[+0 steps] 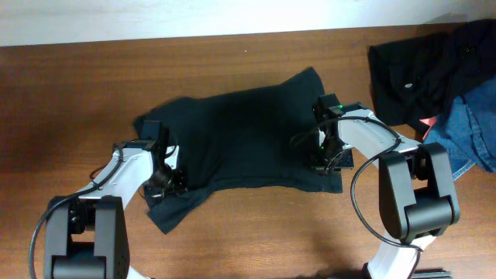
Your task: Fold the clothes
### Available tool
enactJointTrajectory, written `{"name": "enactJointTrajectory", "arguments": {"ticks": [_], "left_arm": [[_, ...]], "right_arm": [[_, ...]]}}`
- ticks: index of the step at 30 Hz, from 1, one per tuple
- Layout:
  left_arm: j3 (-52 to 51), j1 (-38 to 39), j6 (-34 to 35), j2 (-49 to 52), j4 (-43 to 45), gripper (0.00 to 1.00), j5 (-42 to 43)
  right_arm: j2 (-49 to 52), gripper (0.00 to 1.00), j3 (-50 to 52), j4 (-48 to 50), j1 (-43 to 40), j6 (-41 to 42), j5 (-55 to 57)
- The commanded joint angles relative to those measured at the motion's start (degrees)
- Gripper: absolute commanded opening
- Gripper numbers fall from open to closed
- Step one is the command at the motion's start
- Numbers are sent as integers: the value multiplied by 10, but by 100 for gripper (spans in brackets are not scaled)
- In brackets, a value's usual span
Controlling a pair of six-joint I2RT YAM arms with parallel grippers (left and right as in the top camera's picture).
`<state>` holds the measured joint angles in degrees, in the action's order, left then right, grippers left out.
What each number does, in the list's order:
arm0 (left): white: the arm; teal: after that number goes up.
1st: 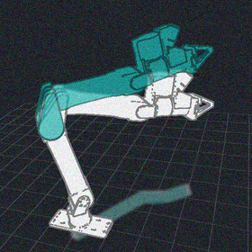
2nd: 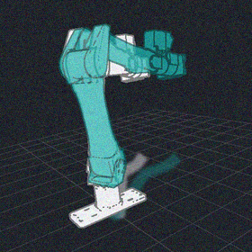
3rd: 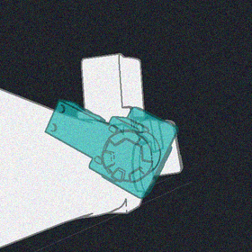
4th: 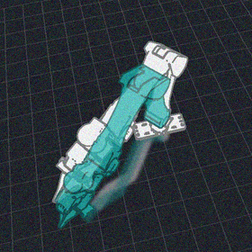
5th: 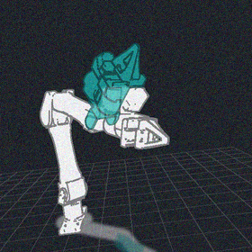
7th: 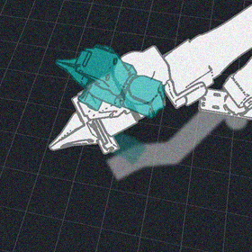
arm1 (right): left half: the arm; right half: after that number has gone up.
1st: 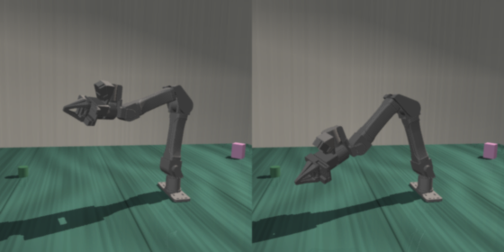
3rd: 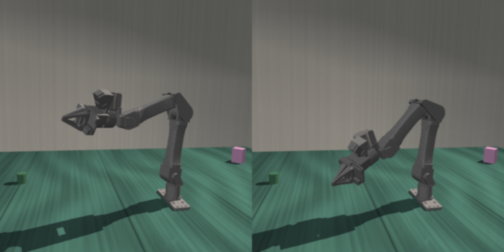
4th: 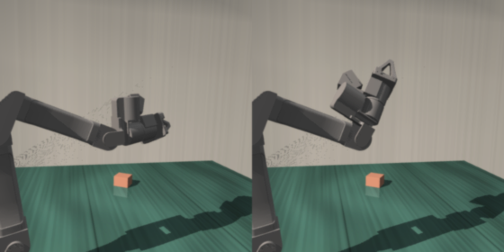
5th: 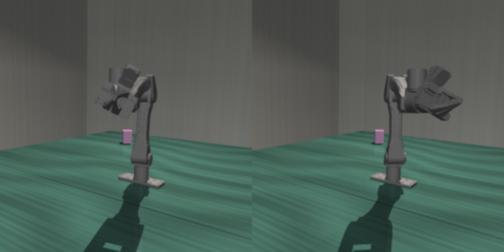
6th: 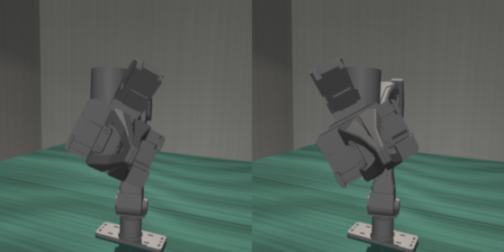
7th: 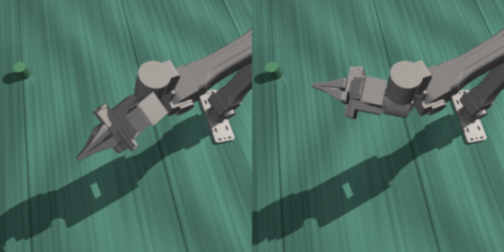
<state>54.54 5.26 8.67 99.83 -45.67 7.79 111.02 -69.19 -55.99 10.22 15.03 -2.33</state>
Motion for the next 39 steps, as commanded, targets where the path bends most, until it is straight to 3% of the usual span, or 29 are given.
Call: {"name": "enactJointTrajectory", "arguments": {"ticks": [1,4,19,23,29,34,39], "left_arm": [[13,-9,25,-15,10,1,-103],[13,-19,42,-15,26,1,-157],[13,-45,18,-15,115,1,-147],[21,-45,17,-15,98,9,-71],[76,-45,17,-20,16,3,49],[116,-45,18,-27,-40,3,49],[128,-45,18,-29,-18,10,14]], "right_arm": [[1,4,12,8,2,5,9],[1,4,12,8,2,5,11],[1,4,12,8,2,5,31],[1,4,12,12,2,5,31],[1,5,12,14,2,5,31],[1,6,12,14,2,5,31],[1,11,12,14,2,5,30]]}}
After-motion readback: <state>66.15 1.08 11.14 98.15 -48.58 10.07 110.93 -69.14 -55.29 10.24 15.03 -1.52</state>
